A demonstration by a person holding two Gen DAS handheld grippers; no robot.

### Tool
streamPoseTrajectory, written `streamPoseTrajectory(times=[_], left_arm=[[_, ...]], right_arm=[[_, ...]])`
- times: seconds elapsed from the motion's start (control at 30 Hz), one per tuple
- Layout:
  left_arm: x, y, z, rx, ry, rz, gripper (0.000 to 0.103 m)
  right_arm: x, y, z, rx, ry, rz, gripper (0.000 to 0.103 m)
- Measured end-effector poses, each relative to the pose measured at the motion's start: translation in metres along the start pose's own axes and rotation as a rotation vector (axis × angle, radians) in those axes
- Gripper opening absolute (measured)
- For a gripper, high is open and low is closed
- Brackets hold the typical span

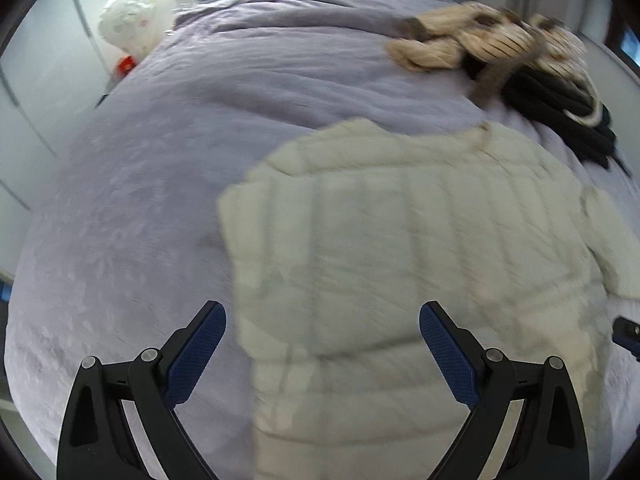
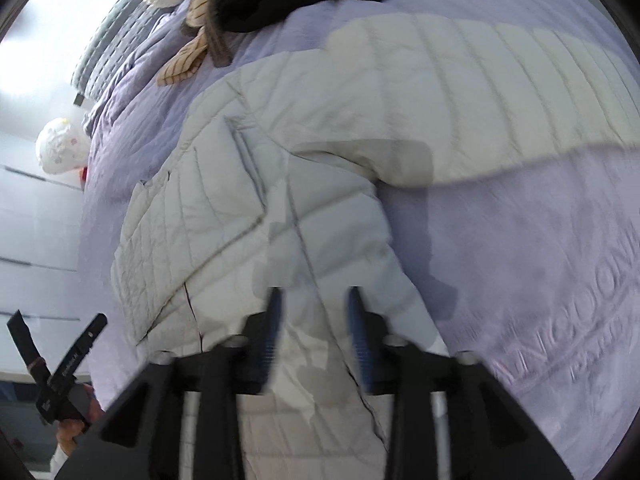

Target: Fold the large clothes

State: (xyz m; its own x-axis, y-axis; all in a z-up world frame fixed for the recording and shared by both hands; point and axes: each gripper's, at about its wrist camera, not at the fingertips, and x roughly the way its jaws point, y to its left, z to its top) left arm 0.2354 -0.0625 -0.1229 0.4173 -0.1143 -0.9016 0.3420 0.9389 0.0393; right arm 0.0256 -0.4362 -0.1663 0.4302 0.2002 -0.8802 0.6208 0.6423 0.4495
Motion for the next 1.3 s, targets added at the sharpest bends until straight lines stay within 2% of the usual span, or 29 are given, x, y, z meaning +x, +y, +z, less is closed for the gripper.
streamPoseTrajectory(times=[0.13,0.2,0.3,0.33,0.5,0.67,0.87,0.97,1.17,1.3], left_arm=[[-0.008,-0.036,-0.012,0.058,0.027,-0.039,0.098],[-0.011,-0.055,-0.018,0.083,0.039,-0.059,0.099],[-0.013,-0.078,-0.024,0.116,0.044,-0.081,0.099],[-0.014,-0.085,-0.025,0.125,0.046,-0.090,0.103],[-0.014,-0.114,-0.029,0.156,0.066,-0.121,0.103],[-0.011,-0.138,-0.029,0.200,0.078,-0.129,0.103],[0.003,-0.160,-0.028,0.227,0.106,-0.097,0.103],[0.009,-0.165,-0.029,0.224,0.136,-0.122,0.103],[0.010,-0.180,-0.029,0.197,0.145,-0.147,0.103],[0.008,-0.189,-0.026,0.191,0.138,-0.151,0.103]], right_arm=[[-0.013,-0.023,-0.010,0.053,-0.008,0.013,0.056],[-0.020,-0.038,-0.015,0.095,-0.015,0.028,0.072],[-0.027,-0.058,-0.018,0.146,-0.033,0.041,0.075],[-0.030,-0.066,-0.019,0.166,-0.040,0.044,0.077],[-0.041,-0.102,-0.019,0.263,-0.085,0.084,0.089],[-0.050,-0.129,-0.015,0.304,-0.132,0.082,0.089],[-0.060,-0.154,-0.008,0.351,-0.253,0.090,0.090],[-0.058,-0.170,0.004,0.398,-0.255,0.097,0.091],[-0.047,-0.210,0.035,0.532,-0.254,0.215,0.091],[-0.038,-0.229,0.053,0.609,-0.279,0.325,0.091]])
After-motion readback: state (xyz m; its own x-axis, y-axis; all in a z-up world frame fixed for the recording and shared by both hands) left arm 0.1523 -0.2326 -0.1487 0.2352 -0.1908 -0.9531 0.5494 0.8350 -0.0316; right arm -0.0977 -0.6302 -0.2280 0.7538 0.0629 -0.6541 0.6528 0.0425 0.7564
